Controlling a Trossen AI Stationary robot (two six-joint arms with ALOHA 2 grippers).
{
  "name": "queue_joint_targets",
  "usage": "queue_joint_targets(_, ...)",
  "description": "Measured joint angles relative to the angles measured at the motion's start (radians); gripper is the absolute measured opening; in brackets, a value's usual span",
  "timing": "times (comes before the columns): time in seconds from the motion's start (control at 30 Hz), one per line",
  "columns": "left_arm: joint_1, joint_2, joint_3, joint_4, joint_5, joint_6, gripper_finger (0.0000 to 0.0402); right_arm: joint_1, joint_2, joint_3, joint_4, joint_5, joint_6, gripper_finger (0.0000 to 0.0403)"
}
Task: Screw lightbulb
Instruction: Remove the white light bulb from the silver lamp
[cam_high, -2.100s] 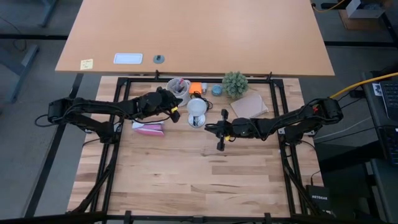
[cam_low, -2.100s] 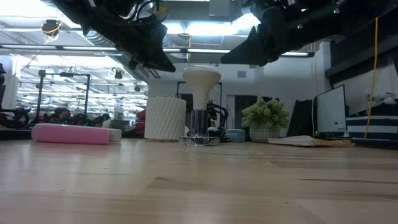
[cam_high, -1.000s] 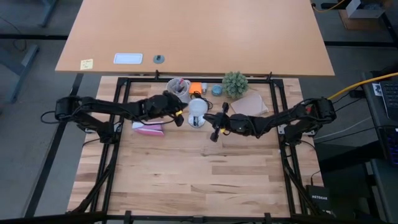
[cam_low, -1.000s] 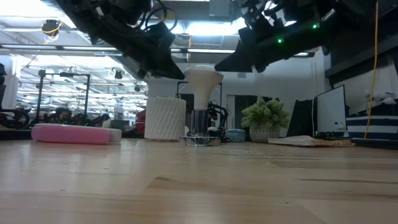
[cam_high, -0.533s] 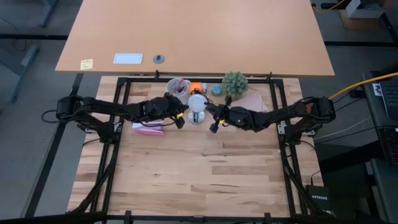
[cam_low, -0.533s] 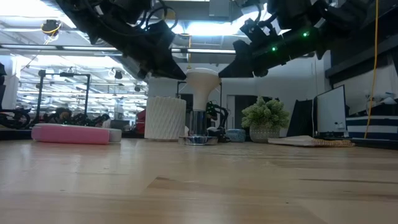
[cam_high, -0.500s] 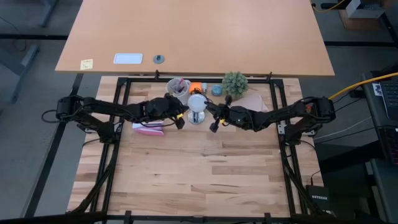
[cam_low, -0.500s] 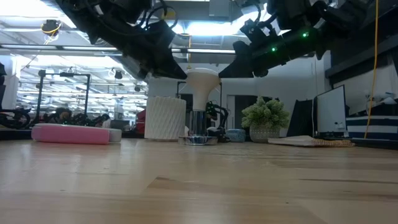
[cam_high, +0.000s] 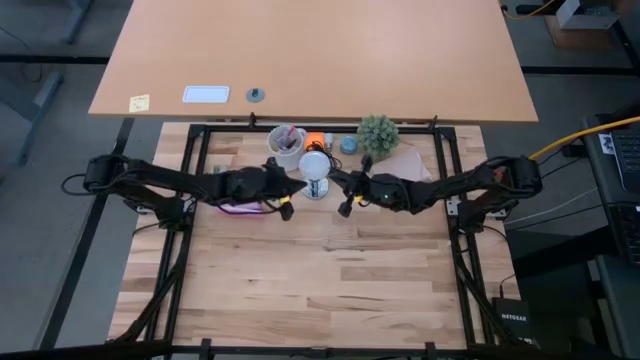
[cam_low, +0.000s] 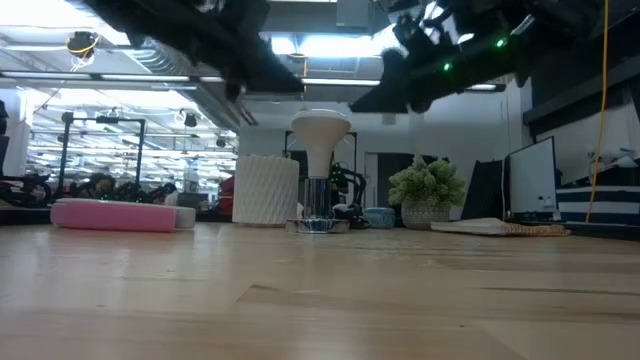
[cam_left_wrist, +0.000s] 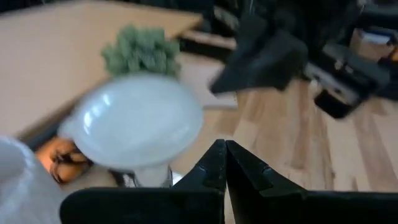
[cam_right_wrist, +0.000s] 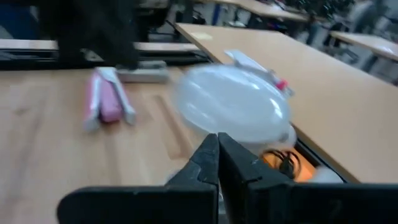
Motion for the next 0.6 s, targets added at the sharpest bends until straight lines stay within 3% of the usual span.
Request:
queue_joint_targets(0.27,-0.002,-0.119,0.002,0.06,-0.223,0.123,0.0,0.105,-0.039,0.0,0.011,0.0,-0.027,0.0003)
queue_joint_targets(0.6,0.142,-0.022,0.002,0.112,-0.212,0.086,0.0,0.076,0.033,0.001,0.087,0.015,-0.044,0.0003)
